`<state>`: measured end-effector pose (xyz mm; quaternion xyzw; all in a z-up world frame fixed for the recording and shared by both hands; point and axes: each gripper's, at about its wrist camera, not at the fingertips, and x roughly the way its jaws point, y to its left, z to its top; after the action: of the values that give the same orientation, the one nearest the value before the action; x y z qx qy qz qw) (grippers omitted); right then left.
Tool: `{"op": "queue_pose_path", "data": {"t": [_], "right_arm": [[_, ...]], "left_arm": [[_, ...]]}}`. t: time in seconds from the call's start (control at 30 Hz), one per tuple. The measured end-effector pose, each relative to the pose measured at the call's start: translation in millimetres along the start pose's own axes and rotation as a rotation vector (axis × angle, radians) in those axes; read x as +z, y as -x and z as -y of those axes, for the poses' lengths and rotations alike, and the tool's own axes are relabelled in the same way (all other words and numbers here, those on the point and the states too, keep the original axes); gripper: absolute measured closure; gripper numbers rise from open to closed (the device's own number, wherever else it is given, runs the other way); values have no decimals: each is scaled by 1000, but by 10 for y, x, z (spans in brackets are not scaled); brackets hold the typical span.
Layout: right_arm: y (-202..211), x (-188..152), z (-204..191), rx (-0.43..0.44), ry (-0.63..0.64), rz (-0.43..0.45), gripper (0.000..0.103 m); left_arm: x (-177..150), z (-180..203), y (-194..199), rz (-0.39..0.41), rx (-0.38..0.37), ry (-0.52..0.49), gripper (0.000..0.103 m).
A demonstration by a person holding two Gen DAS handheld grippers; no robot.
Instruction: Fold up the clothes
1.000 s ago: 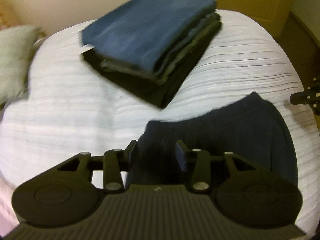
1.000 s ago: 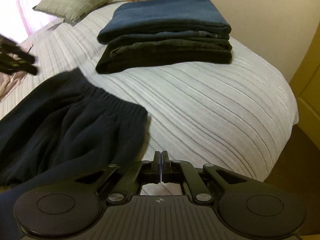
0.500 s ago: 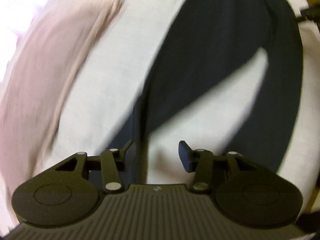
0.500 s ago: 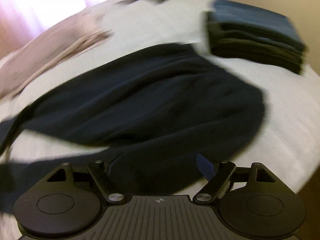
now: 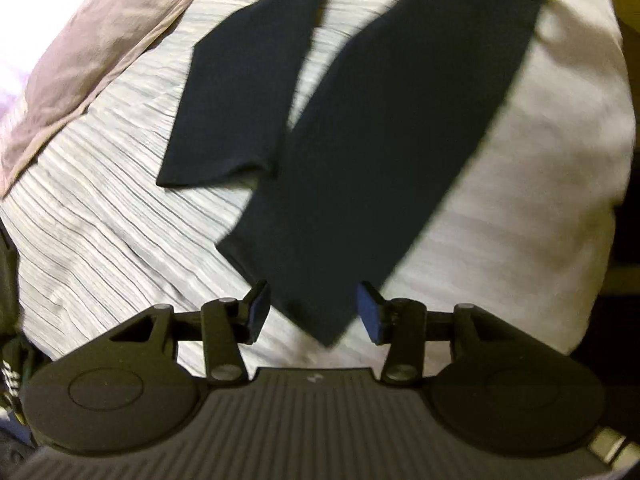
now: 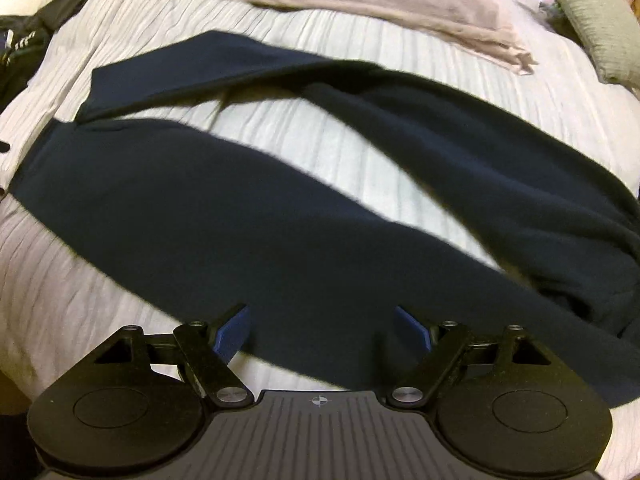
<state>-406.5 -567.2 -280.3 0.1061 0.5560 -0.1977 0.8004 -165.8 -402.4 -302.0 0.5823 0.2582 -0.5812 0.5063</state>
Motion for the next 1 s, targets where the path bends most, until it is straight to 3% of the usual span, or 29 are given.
{"op": "queue_pose_path", "data": {"t": [0.13, 0.27, 0.3, 0.33, 0.4, 0.5, 0.63, 0.83, 1.0], "right_arm": [[-70, -68, -102, -26, 47, -36, 22], [-75, -211, 52, -79, -8, -58, 22], [-77, -247, 90, -92, -22, -63, 22], [-78, -283, 129, -106, -36, -69, 22], [-56, -370, 287, -138, -96, -75, 22], [13, -517, 666, -196, -243, -70, 22], [106, -783, 1346, -247, -553, -23, 22], [15, -1217, 2351, -270, -951, 80, 22], [-165, -1428, 2935, -216, -1105, 135, 22]], "left_arm": [[-406, 231, -54, 30, 29, -86, 60], [-452, 384, -252, 41, 114, -214, 62], [-460, 373, -297, 45, 125, -227, 71], [-469, 362, -341, 48, 135, -241, 87], [-444, 286, -293, 51, 100, -211, 100], [-430, 98, 50, 63, 24, -87, 101], [-405, -139, 566, 61, -100, 81, 102], [-348, 184, 756, -61, -209, 31, 102], [-299, 398, 813, -150, -270, 5, 102]]}}
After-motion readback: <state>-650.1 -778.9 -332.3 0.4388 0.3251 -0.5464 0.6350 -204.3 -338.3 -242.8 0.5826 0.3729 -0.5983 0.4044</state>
